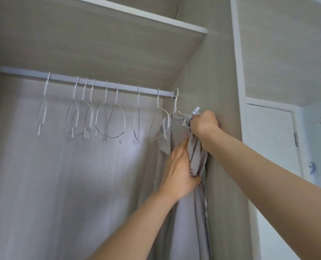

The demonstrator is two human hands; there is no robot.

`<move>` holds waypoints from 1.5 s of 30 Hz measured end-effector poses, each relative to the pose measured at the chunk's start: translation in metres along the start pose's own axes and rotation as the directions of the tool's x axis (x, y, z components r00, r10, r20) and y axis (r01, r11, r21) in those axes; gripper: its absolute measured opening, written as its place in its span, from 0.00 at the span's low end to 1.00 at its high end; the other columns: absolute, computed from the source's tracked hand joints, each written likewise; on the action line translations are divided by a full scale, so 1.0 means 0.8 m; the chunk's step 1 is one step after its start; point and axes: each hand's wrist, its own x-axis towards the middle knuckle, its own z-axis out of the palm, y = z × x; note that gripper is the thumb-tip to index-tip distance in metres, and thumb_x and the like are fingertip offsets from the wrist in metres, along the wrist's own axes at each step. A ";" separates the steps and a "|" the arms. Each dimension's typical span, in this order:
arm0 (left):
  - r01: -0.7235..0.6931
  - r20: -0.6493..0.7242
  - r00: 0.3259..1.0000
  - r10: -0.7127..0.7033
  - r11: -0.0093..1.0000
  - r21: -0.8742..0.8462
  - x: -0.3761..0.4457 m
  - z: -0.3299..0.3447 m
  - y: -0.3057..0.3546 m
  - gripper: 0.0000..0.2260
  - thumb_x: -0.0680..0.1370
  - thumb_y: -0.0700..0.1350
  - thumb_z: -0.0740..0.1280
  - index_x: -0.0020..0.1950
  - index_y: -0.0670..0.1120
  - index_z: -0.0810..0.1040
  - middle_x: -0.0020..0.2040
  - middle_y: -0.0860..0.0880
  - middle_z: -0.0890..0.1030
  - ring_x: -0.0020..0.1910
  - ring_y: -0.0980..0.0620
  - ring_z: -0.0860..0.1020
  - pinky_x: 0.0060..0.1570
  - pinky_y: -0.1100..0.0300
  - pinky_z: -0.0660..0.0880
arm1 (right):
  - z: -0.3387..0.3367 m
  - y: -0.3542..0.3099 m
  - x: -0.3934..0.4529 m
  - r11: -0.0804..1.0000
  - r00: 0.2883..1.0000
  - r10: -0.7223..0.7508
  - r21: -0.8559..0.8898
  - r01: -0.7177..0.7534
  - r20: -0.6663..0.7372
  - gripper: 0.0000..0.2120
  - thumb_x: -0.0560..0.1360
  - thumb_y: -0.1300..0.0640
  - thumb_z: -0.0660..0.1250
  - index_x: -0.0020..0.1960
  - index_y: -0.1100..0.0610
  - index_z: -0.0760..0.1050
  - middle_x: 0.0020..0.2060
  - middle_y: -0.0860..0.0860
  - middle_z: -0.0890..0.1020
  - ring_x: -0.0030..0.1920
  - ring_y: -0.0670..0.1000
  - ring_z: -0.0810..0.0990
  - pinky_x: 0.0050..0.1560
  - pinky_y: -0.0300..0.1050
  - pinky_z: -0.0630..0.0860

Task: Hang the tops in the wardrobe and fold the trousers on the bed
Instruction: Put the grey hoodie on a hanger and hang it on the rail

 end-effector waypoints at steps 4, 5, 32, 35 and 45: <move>0.048 0.052 0.998 -0.044 0.996 -0.073 0.028 -0.001 -0.002 0.38 0.64 0.43 0.73 0.73 0.48 0.64 0.67 0.51 0.71 0.68 0.52 0.70 0.67 0.54 0.69 | 0.002 -0.006 0.003 0.999 1.000 -0.007 0.041 0.007 0.003 0.10 0.79 0.60 0.60 0.39 0.60 0.69 0.36 0.54 0.74 0.47 0.56 0.75 0.44 0.43 0.69; 0.059 0.055 0.997 -0.055 0.995 -0.079 0.036 -0.003 -0.005 0.38 0.66 0.41 0.73 0.74 0.49 0.63 0.68 0.52 0.70 0.68 0.53 0.70 0.68 0.57 0.68 | 0.004 -0.011 0.007 0.999 1.000 -0.011 0.042 0.012 -0.009 0.08 0.80 0.61 0.59 0.43 0.61 0.72 0.42 0.57 0.77 0.49 0.57 0.76 0.45 0.44 0.70; 0.402 0.063 0.913 -0.403 0.915 0.035 -0.092 -0.007 -0.108 0.14 0.74 0.33 0.61 0.52 0.51 0.72 0.42 0.49 0.77 0.43 0.45 0.78 0.39 0.57 0.73 | 0.100 0.016 0.067 0.998 0.998 -0.052 -0.049 0.051 -0.027 0.14 0.80 0.57 0.59 0.57 0.66 0.77 0.56 0.62 0.80 0.58 0.61 0.78 0.52 0.46 0.74; 0.401 0.050 0.914 -0.404 0.914 0.057 -0.104 -0.012 -0.097 0.09 0.74 0.34 0.62 0.52 0.45 0.73 0.42 0.46 0.77 0.46 0.41 0.78 0.41 0.54 0.72 | 0.095 0.017 0.046 0.994 0.996 -0.087 -0.066 0.085 -0.026 0.15 0.79 0.53 0.61 0.57 0.63 0.76 0.56 0.61 0.80 0.57 0.61 0.79 0.49 0.46 0.73; 0.495 0.013 0.868 -0.496 0.868 0.049 -0.172 -0.056 -0.047 0.09 0.76 0.37 0.65 0.55 0.41 0.78 0.44 0.42 0.84 0.44 0.43 0.81 0.49 0.49 0.78 | 0.035 0.040 -0.118 0.869 0.921 -0.321 -0.318 0.380 0.223 0.20 0.77 0.59 0.59 0.67 0.65 0.62 0.63 0.63 0.72 0.61 0.65 0.72 0.57 0.55 0.72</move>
